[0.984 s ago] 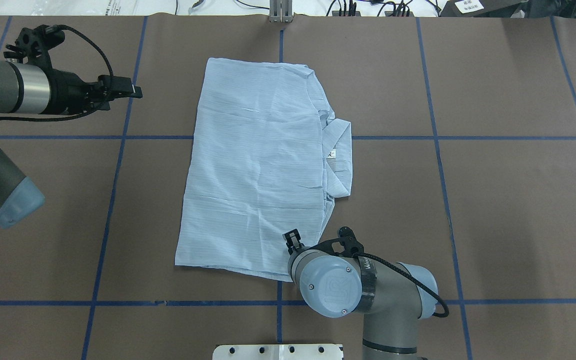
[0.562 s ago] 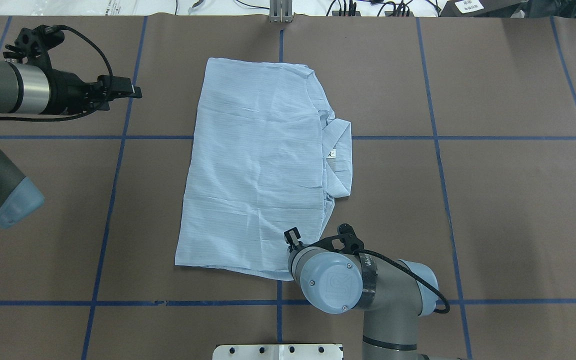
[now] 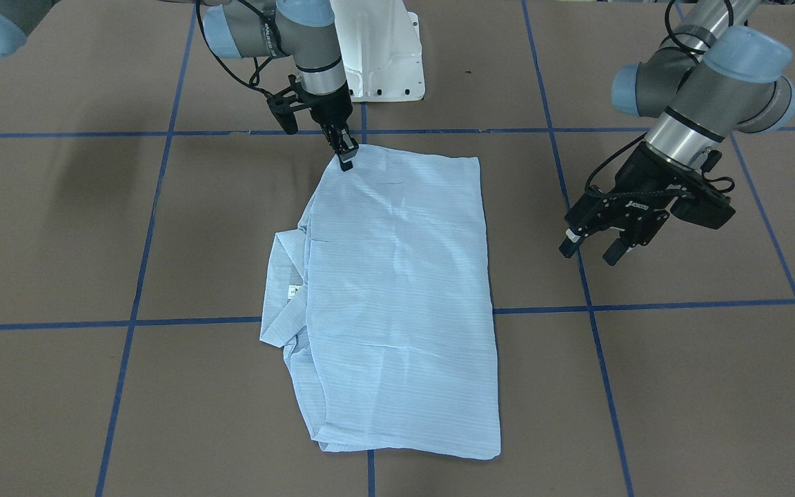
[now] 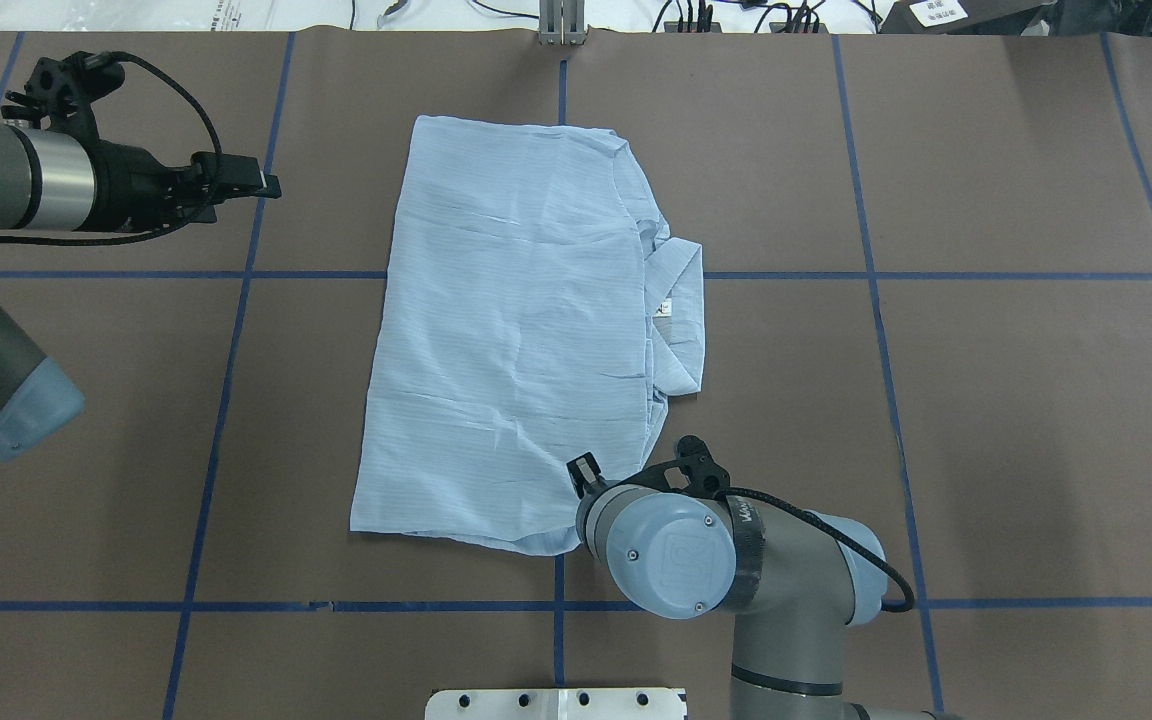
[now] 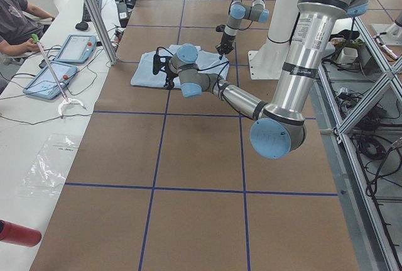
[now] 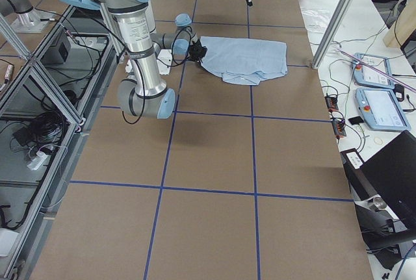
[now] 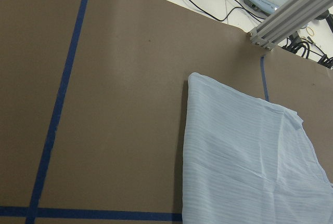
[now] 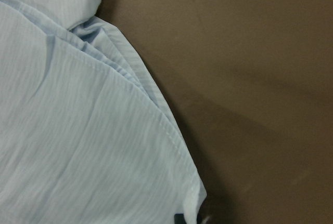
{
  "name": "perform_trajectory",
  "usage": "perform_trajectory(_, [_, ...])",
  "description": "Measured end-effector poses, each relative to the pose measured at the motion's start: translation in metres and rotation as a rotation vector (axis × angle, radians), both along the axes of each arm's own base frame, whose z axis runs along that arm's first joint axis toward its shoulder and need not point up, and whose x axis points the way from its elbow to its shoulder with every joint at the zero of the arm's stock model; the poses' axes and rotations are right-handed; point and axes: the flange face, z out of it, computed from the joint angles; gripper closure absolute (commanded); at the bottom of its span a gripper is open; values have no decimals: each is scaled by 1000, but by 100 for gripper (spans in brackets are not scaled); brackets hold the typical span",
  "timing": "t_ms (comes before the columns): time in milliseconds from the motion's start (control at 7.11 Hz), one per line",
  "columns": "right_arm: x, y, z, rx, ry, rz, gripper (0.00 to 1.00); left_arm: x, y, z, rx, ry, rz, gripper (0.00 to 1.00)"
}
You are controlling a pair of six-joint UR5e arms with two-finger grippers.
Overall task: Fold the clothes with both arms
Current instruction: 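Lower the left gripper to the other near corner and grasp it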
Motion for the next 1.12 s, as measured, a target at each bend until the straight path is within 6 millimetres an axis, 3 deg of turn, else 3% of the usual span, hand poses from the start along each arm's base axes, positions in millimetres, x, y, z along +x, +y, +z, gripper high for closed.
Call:
perform_trajectory(141, [6,0,-4,6,-8,-4,100,-3,15,2,-20,13,5,0])
perform_trajectory(281, [14,1,-4,7,-14,-8,100,2,42,3,-72,48,19,0])
perform_trajectory(422, [24,3,-1,4,-19,-13,100,21,76,-2,-144,94,35,0])
perform_trajectory(844, [43,8,10,-1,-16,-20,100,123,181,-10,-351,172,26,1])
perform_trajectory(1125, [43,10,12,-1,-15,-23,100,169,233,-7,-439,152,32,7])
